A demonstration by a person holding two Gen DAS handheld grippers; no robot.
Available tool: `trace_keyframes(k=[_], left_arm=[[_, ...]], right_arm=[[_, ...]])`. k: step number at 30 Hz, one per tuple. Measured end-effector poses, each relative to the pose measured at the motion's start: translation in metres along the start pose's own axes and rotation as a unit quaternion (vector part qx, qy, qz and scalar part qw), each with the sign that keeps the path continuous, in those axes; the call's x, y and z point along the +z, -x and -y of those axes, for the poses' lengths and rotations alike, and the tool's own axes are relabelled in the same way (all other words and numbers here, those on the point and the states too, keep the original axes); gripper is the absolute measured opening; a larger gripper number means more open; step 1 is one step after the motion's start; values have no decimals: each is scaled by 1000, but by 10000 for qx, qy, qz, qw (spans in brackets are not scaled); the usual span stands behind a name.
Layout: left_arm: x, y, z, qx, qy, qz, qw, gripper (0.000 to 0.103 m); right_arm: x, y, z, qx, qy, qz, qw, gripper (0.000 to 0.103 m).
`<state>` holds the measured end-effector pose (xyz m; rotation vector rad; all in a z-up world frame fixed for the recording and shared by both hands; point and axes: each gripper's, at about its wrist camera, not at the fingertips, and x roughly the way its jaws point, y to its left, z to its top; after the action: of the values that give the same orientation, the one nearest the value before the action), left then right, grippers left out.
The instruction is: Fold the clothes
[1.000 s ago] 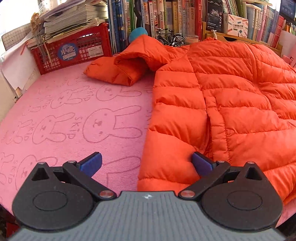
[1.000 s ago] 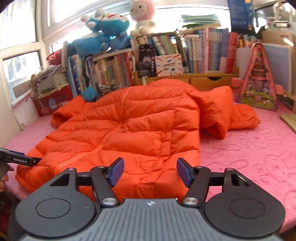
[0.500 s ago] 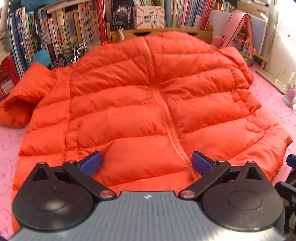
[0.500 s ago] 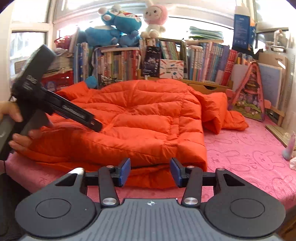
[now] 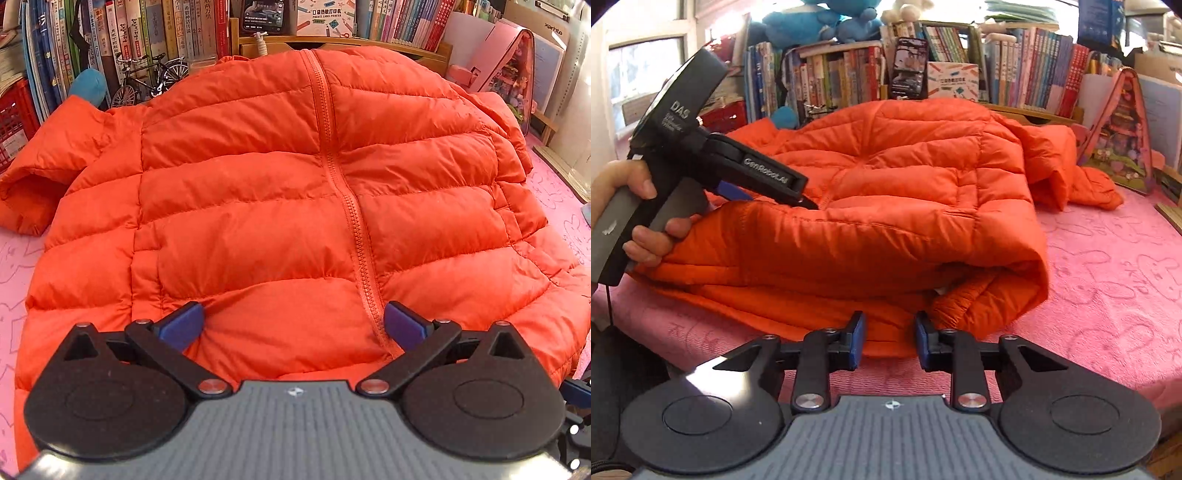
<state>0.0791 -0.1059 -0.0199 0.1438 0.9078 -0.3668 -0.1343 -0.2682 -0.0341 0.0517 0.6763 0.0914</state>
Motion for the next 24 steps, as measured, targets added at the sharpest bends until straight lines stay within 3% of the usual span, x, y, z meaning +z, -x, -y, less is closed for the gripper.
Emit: trace_keyframes(k=[1,3,4,5,9,11,16,20,22,24], left_arm=[[-1,0,1,34,-38,17,10000,103],[-2,-1,3,84,-88,36,9999,103],[-2,-1,3,90,-93,37,9999,103],[-2,-1,3,87,-91,35,9999,103],[-2,0,0,29,-49,20,10000,103],[-2,0,-1,8,-30,24,10000,103],[-1,-1,-3,-41,8,18,10000,103],[-3,-1,2,93,-158,44,9998,103],[-5,0,4,133,-225,76,9996,103],[-6,1,5,154,-270,114,9995,103]], right_arm=[[-1,2,3,34,-127,53,9999,25],[-3,4,3,254,-235,273,9990,39],[-3,1,4,428,-355,352,9978,53],[-3,-3,6,617,-494,420,9960,60],[5,-23,-7,320,-286,609,9972,61],[8,-30,-7,272,-366,866,9952,71],[3,-32,37,1585,-1700,1338,9634,73],[6,-22,54,3037,-1560,915,9354,73],[5,-14,54,3240,-1271,728,9346,72],[4,-10,51,2723,-1153,692,9528,72]])
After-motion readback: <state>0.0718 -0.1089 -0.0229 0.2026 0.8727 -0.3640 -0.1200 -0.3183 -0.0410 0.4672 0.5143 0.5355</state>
